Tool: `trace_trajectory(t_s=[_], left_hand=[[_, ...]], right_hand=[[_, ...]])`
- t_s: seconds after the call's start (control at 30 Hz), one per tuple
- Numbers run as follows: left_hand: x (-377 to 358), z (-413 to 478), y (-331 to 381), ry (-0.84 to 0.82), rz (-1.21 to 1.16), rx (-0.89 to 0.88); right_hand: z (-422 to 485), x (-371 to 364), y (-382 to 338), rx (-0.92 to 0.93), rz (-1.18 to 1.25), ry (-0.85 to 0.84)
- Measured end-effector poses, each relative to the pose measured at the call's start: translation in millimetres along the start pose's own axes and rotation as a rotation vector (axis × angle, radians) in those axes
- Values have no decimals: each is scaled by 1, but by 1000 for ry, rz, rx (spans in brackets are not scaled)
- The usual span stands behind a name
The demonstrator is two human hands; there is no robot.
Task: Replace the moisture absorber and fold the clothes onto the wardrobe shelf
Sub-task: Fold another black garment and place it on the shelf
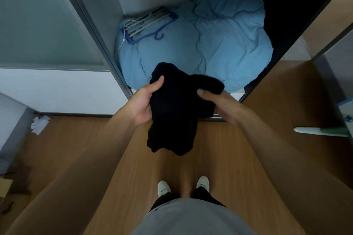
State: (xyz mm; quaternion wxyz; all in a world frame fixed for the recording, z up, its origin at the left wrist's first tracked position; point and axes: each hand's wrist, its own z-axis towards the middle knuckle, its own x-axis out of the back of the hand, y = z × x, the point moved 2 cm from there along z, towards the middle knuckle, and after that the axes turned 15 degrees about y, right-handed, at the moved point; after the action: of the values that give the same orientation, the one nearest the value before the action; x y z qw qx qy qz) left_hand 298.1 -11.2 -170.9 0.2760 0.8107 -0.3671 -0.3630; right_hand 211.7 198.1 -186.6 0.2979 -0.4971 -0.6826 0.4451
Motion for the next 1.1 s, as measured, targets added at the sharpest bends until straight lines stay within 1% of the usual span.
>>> trace_trajectory(t_s=[0.07,0.17,0.23,0.33,0.37,0.43,0.53,0.63,0.73,0.8,0.87,0.97,1.03,1.1], left_hand=[[0,1,2,-1,4,15],[7,1,6,23,66,48],[14,1,6,32,125,75],[16,-1,3,22,107,105],[15,-2,1,12,82,108],[13,-3,-3,-7,34,113],[10,-3,-5,-34,-21,123],[6,-2,-2,-55,-59,121],[2,1,0,-30,-68,141],[-1,2,1,2,-42,182],[-2,2,2,40,15,210],[-1,3,6,78,125,186],[0,5,9,91,172,165],[2,8,12,94,172,153]], right_hand=[[-1,0,10,17,-49,3],[1,-1,1,9,35,48],[2,-1,-7,3,31,90],[2,0,-10,-54,20,114],[1,0,-9,-89,20,96],[-4,-2,-3,-129,43,-2],[-13,-7,7,-133,84,-149],[-19,-11,11,-85,137,-181],[-21,-14,8,-30,165,-143],[-19,-13,7,-26,165,-107],[-18,-11,8,-32,92,-75],[-16,-13,10,1,-86,-40],[-17,-15,12,20,-125,-37],[-17,-17,12,10,-113,-14]])
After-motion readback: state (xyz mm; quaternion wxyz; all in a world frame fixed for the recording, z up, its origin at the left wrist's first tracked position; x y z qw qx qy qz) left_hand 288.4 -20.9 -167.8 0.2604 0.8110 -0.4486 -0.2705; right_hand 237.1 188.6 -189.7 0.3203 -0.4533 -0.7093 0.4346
